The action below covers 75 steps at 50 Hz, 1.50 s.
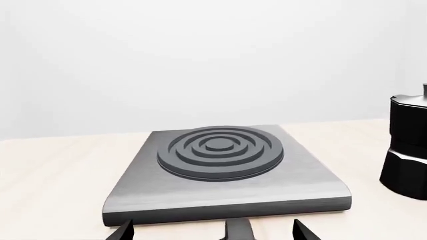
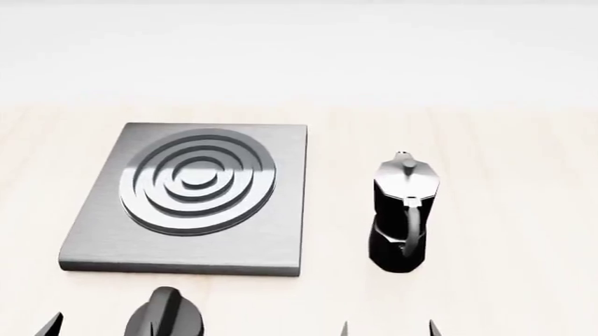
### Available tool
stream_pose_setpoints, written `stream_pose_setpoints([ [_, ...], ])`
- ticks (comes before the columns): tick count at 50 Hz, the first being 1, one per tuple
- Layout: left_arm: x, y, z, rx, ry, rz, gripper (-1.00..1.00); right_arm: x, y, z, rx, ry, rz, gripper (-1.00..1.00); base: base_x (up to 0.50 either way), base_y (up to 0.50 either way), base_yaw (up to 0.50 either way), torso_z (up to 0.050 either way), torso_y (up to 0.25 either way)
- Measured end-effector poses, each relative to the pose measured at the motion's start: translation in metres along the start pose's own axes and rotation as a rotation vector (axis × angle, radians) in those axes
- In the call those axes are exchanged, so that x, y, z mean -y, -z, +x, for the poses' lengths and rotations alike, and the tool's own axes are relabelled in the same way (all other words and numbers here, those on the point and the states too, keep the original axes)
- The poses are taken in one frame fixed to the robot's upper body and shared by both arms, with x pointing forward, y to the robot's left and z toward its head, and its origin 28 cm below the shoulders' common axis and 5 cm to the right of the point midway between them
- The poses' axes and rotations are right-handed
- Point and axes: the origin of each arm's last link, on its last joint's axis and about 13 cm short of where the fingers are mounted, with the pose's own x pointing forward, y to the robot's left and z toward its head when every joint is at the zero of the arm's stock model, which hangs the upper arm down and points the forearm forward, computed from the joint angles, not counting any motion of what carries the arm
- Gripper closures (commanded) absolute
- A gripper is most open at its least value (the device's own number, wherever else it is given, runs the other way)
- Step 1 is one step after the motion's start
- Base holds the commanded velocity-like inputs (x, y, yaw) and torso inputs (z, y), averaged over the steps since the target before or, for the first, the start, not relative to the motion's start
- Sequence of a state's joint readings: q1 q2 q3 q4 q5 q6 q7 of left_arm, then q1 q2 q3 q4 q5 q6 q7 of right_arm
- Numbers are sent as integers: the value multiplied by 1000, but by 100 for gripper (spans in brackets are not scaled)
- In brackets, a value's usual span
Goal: Put the moka pot on the stove.
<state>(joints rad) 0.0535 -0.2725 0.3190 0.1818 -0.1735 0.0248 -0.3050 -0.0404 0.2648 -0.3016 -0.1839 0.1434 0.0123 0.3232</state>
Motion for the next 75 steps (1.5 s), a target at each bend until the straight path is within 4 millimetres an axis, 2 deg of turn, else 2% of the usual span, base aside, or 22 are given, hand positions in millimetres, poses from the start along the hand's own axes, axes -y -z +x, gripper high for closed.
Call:
stream_pose_setpoints([
  [75, -2, -2, -2, 1, 1, 1, -100, -5, -1, -4, 7, -21, -6, -100, 0, 59, 0, 0, 0],
])
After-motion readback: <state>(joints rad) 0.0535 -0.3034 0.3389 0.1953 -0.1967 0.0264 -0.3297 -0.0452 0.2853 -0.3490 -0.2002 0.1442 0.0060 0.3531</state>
